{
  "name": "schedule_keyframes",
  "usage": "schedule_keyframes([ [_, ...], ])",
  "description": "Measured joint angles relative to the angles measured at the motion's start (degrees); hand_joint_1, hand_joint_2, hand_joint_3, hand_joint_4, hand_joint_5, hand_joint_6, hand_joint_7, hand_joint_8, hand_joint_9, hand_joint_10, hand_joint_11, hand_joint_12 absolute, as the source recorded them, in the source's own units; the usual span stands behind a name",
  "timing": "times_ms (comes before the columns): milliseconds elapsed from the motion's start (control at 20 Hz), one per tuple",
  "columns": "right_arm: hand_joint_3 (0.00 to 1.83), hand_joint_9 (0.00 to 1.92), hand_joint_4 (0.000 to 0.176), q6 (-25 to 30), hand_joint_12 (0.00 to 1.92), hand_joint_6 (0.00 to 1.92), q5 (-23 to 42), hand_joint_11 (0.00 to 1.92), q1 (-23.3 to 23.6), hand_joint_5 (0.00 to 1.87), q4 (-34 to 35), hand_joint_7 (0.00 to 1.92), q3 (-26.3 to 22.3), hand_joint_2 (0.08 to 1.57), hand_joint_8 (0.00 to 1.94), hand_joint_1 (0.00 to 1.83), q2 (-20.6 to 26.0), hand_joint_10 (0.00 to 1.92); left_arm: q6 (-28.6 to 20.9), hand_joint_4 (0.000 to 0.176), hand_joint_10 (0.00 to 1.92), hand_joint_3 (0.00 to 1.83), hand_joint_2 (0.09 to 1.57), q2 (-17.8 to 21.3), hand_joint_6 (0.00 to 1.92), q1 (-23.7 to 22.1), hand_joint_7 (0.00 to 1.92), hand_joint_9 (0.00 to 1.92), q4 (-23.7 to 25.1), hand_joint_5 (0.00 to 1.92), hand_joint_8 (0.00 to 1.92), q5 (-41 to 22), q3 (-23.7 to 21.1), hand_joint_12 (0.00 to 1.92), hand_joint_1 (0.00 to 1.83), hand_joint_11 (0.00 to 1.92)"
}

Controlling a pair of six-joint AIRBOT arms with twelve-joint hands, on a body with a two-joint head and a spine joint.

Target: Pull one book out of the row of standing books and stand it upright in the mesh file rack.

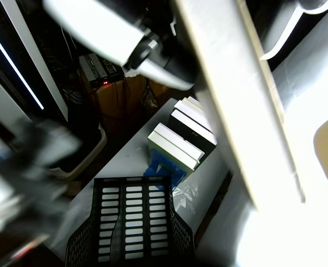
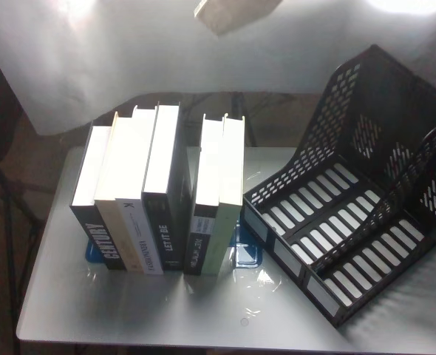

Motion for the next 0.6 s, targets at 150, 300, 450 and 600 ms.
schedule_keyframes([
  [150,0.00,0.73,0.000,9.29,1.92,1.22,1.44,0.42,-0.15,0.78,-12.07,0.84,-0.66,1.20,1.20,1.35,1.16,1.56,-0.02,0.000,0.00,0.00,1.40,0.02,0.00,0.00,0.00,0.00,0.26,0.09,0.00,0.07,-0.17,0.00,0.64,0.00],
  [300,0.00,0.82,0.000,18.12,1.92,1.09,2.56,0.64,-0.24,0.82,-23.82,0.92,-1.55,1.17,1.06,1.37,1.53,1.53,0.02,0.000,0.00,0.01,1.41,0.07,0.00,0.00,0.00,0.00,0.24,0.07,0.00,0.11,-0.50,0.00,0.56,0.00],
  [450,0.00,0.78,0.000,21.24,1.90,0.95,3.85,0.66,-2.62,0.83,-27.98,0.87,-1.95,1.18,1.25,1.36,1.60,1.60,-0.02,0.000,0.00,0.00,1.42,0.07,0.00,0.00,0.00,0.00,0.33,0.07,0.00,0.11,-0.96,0.00,0.56,0.00],
  [600,0.00,0.56,0.000,21.84,1.88,1.33,4.63,0.03,-5.31,0.79,-28.72,0.85,-1.14,1.20,1.21,1.21,0.87,1.30,-0.02,0.000,0.00,0.01,1.43,0.15,0.00,0.00,0.00,0.00,0.11,0.04,0.00,0.07,-1.22,0.00,0.48,0.00],
])
